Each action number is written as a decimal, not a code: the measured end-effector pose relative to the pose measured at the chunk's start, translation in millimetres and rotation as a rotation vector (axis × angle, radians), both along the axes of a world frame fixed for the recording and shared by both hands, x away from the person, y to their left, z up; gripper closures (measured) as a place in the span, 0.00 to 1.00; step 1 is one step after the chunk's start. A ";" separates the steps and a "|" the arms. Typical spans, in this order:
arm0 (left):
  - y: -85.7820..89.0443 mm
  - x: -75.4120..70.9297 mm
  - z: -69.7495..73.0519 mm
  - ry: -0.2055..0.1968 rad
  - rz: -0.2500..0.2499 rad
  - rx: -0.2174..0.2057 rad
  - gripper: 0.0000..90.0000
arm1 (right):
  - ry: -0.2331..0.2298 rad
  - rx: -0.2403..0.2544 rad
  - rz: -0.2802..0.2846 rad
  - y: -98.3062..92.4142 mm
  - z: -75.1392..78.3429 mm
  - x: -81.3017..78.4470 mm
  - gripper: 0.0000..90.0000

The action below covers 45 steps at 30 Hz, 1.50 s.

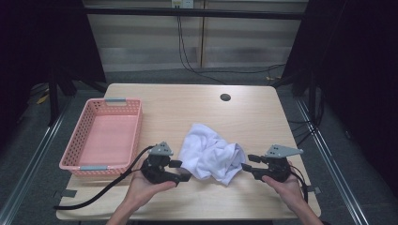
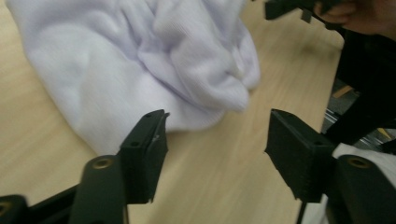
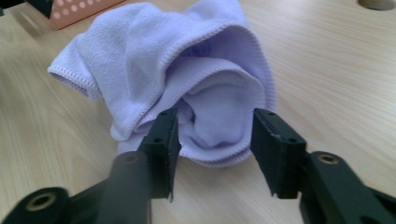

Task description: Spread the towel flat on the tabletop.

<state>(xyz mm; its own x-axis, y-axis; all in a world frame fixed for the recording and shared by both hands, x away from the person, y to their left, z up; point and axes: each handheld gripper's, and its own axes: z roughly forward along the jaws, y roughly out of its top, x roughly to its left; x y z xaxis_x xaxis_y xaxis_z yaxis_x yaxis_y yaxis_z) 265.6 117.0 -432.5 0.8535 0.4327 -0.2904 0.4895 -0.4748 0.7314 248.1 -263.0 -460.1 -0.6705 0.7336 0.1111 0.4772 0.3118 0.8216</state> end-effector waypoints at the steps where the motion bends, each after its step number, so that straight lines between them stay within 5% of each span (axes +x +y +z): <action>1: 1.6 -4.3 -2.8 -0.002 0.000 -0.008 0.50 | 0.001 -0.007 0.006 3.4 -0.2 3.3 0.64; 4: 2.1 -9.1 -11.4 0.000 0.031 -0.015 0.57 | -0.015 -0.017 0.007 13.7 1.6 15.9 0.68; 9: -8.5 -11.1 -19.9 -0.012 0.009 -0.002 0.57 | -0.023 0.001 -0.020 23.7 1.4 37.4 0.54; 16: -32.9 27.0 -18.5 -0.054 0.021 -0.062 0.48 | 0.023 0.002 0.071 38.4 -14.0 36.8 0.39; 18: -45.1 35.3 -21.6 -0.063 0.008 -0.083 0.46 | 0.019 -0.009 0.077 41.9 -15.0 35.4 0.40; 22: -67.1 44.5 -34.2 -0.066 0.015 -0.057 0.44 | 0.033 -0.027 0.079 47.2 -21.4 38.3 0.45; 24: -70.2 46.0 -37.3 -0.063 0.021 -0.075 0.65 | 0.039 -0.052 0.076 50.3 -23.3 39.9 0.60; 26: -66.9 46.0 -34.7 -0.074 0.026 -0.096 0.81 | 0.028 -0.082 0.061 52.2 -23.5 40.1 0.73; 28: -59.0 47.6 -27.9 -0.065 0.036 -0.146 0.85 | 0.028 -0.045 0.037 48.0 -19.1 41.1 0.80; 33: -46.9 47.3 -11.7 -0.081 0.047 -0.221 0.87 | 0.001 0.044 0.000 36.9 -1.3 41.1 0.83; 45: -11.4 56.7 11.7 -0.086 0.139 -0.349 0.92 | -0.018 0.083 -0.080 10.5 14.2 39.8 0.87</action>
